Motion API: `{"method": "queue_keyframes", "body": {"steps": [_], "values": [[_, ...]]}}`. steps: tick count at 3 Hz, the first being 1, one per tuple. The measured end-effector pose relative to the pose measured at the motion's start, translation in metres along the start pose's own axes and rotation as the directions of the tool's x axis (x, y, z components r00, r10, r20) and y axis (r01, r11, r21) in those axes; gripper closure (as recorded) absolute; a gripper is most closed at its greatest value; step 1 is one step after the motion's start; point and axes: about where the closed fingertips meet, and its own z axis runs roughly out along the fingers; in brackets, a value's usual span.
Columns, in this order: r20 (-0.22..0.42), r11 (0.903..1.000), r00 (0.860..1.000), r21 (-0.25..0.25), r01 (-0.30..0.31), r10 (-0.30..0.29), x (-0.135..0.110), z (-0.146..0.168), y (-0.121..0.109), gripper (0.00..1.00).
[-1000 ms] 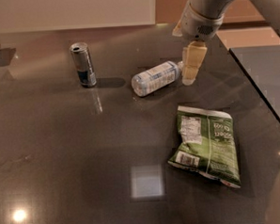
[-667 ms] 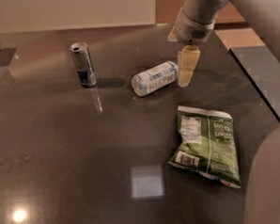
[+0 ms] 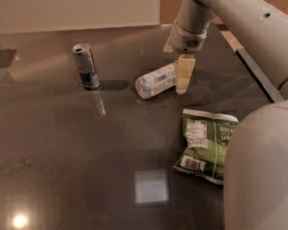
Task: Move blue plastic bottle near green jalapeno chip bag
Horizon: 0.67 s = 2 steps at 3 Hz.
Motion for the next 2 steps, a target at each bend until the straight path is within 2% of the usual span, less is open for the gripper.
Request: {"method": "queue_keyframes", "body": {"steps": [1,2], "values": [[-0.007,0.9986,1.000,-0.044,0.030,-0.030,-0.007,0.012,-0.005,0.00],[-0.029,0.9945,0.998,-0.086,0.059,-0.062,-0.018,0.022,-0.008,0.18]]}}
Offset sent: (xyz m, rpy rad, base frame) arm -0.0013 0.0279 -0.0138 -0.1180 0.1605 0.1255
